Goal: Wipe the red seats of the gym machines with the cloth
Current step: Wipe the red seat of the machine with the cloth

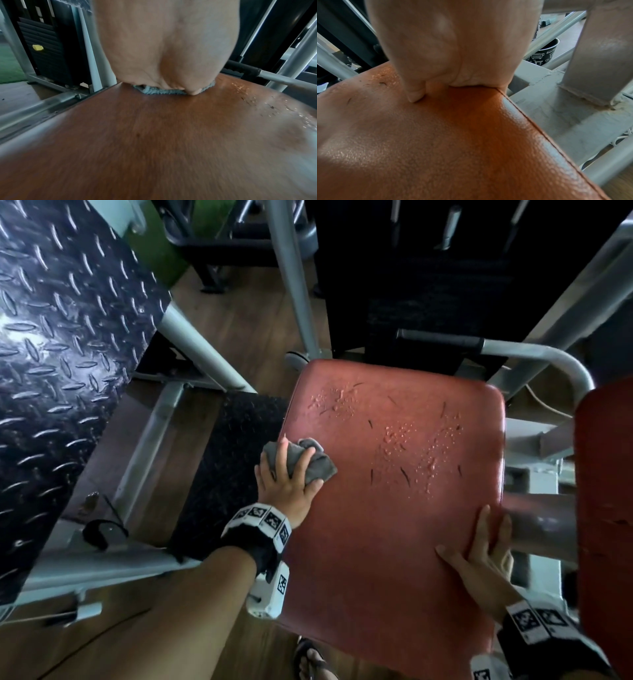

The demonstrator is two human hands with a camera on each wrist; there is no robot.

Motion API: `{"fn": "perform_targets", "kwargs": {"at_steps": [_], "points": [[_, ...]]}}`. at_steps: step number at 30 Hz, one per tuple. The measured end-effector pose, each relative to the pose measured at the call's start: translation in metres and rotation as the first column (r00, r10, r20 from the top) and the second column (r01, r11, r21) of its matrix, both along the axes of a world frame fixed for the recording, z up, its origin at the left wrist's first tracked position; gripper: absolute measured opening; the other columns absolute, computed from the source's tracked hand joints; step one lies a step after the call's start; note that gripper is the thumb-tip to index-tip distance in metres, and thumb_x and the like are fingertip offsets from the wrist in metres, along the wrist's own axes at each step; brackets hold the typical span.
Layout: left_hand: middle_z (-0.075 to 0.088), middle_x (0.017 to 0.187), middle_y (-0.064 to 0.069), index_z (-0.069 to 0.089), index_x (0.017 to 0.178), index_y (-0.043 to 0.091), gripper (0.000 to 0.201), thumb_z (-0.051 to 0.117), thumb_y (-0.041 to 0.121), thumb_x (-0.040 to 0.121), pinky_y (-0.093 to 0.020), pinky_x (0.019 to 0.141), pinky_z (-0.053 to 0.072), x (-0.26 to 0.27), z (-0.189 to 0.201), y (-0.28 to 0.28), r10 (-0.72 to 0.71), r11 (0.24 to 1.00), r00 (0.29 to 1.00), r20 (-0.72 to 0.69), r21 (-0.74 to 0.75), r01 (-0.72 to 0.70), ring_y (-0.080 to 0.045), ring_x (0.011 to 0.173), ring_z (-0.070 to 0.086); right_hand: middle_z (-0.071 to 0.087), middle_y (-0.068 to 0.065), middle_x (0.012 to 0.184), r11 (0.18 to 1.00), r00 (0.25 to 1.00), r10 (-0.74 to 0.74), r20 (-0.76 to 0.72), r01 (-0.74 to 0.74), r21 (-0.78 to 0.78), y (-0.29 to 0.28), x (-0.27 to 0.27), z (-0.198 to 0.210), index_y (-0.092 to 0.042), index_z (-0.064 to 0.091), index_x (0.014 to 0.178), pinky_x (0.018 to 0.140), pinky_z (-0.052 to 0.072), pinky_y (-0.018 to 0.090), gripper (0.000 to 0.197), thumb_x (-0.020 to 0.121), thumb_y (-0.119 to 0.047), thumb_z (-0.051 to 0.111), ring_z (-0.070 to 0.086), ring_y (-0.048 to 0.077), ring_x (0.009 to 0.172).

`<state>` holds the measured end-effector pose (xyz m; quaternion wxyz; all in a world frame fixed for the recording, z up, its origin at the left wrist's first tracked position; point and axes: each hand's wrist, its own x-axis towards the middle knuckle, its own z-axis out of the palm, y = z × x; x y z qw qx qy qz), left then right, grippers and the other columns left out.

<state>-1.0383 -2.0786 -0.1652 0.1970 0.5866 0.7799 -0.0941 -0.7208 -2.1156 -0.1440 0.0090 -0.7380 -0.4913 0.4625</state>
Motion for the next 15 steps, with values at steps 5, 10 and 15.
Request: {"fn": "perform_targets", "kwargs": {"at_steps": [5,10,15], "points": [[0.010,0.159,-0.009,0.035,0.145,0.037,0.059,0.051,0.054,0.091,-0.061,0.112,0.019,-0.005,-0.002,0.024,0.011,0.981,1.000,0.011,0.194,-0.013,-0.047,0.136,0.023,-0.037,-0.013,0.151,1.000,1.000,0.011,0.000,-0.011,0.019,-0.002,0.004,-0.006,-0.067,-0.031,0.123,0.115,0.016,0.051,0.103,0.060,-0.070,0.050,0.007,0.042,0.142],[0.033,0.147,-0.009,0.051,0.132,0.028,0.049,0.061,0.044,0.087,-0.056,0.110,0.028,0.001,0.013,0.027,-0.009,0.949,0.998,0.062,0.314,-0.011,-0.045,0.124,0.037,-0.039,-0.018,0.149,0.999,1.000,0.025,-0.007,-0.025,0.026,-0.003,0.008,-0.014,-0.069,-0.032,0.122,0.116,0.014,0.053,0.102,0.071,-0.070,0.057,0.003,0.037,0.143],[0.040,0.145,-0.004,0.053,0.130,0.034,0.046,0.061,0.047,0.086,-0.050,0.108,0.036,0.022,0.023,-0.015,-0.270,0.894,0.962,-0.050,0.358,0.270,-0.038,0.131,0.036,-0.038,-0.016,0.150,0.999,1.000,0.023,-0.010,-0.022,0.024,-0.004,0.010,-0.020,-0.058,-0.027,0.136,0.118,0.011,0.052,0.102,0.085,-0.055,0.060,0.001,0.037,0.144]]}}
